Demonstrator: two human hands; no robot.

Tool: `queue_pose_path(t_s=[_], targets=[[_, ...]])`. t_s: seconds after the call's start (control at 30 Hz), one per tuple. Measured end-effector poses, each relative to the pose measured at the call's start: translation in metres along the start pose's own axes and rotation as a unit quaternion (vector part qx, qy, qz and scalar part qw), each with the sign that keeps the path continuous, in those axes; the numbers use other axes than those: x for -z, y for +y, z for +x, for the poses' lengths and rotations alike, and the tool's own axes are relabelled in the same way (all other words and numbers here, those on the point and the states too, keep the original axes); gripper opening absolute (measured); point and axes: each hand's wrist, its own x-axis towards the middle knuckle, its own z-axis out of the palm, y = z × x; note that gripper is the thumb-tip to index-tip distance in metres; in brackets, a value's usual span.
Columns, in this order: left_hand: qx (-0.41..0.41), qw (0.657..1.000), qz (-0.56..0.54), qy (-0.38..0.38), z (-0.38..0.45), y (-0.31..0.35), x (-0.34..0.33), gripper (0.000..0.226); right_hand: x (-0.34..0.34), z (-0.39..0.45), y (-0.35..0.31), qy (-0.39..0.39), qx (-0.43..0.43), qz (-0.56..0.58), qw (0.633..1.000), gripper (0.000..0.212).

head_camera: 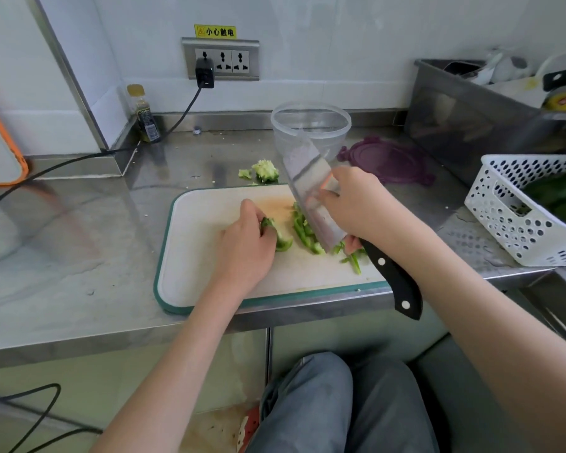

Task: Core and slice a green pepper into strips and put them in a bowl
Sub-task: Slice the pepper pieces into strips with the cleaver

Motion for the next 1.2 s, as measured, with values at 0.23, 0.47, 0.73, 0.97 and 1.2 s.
queue_pose_path(t_s=[0.23, 0.47, 0.73, 0.97, 1.2], targets=[[0.017, 0.999, -0.023, 0.015, 0.000, -0.001, 0.001, 0.006, -0.008, 0.000, -0.013, -0.074, -0.019, 0.035, 0.996, 0.021], [0.023, 0.999, -0.040, 0.014, 0.001, -0.004, 0.001, 0.004, -0.025, 0.010, -0.018, -0.108, -0.051, 0.045, 0.992, 0.025], [0.037, 0.999, -0.033, 0.022, 0.001, -0.001, 0.002, 0.005, -0.031, 0.006, -0.019, -0.095, -0.025, 0.006, 0.995, 0.027], [0.040, 0.998, -0.038, 0.017, 0.001, -0.001, 0.003, 0.005, -0.034, 0.008, -0.024, -0.122, -0.051, -0.020, 0.991, 0.022], [0.027, 0.999, -0.028, 0.007, 0.001, -0.003, 0.003, 0.006, -0.038, 0.008, -0.024, -0.124, -0.017, -0.052, 0.991, 0.012]])
